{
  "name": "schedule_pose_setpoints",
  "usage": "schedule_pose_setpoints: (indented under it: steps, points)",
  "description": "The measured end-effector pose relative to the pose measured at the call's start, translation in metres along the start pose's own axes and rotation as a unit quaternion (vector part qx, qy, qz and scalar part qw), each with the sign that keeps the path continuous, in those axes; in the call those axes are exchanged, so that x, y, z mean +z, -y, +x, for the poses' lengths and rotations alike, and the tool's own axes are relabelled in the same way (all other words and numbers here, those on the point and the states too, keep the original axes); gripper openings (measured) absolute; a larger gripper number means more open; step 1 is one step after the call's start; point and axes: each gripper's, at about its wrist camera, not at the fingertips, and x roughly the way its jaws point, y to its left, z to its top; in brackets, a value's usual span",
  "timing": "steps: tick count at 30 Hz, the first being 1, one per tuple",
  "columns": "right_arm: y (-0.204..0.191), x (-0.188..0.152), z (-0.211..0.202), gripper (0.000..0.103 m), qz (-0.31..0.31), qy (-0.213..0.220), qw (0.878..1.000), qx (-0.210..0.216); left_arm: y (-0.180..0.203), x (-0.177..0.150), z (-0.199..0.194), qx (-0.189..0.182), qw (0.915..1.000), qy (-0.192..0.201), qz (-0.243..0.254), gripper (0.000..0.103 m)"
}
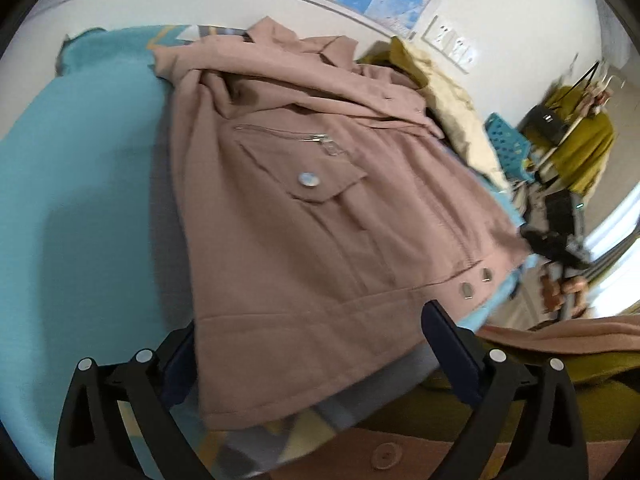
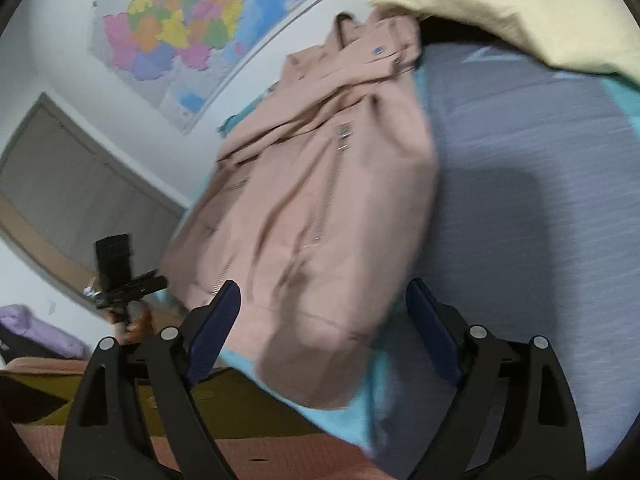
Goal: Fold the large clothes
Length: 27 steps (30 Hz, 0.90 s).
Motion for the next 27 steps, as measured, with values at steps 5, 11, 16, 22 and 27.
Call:
schedule_pose_setpoints:
  steps: [5,11,16,22,27]
  points:
    - [-0.019,0.002,0.024,0.086,-0.045,-0.018,0.999,0.012,0.002,0.007,0.011,-0.043,0.9989,0.012,-0.012,0.096]
    - [-0.014,0.005,0.035,0.044,-0.04,-0.026,0.999,0.018,0.01,0.015,0.017,-0.006,0.9999,0.013,-0.007,0.073]
    - [0.004,0.002,0.036,0.009,0.019,-0.026,0.997,0.074,0.002,0.018,0.012,0.006,0.9983,0.006,-0.057,0.018]
    - [-0.024,0.004,0.0,0.006,0.001,0.022,0.99,0.14,0.009,0.023,-0.027,-0.007,0.9973,0.044,-0.058,0.006]
    - [-0.053,-0.003,-0.037,0.006,-0.032,0.045,0.982,0.183,0.03,0.014,-0.074,-0.019,0.9961,0.079,-0.032,0.005]
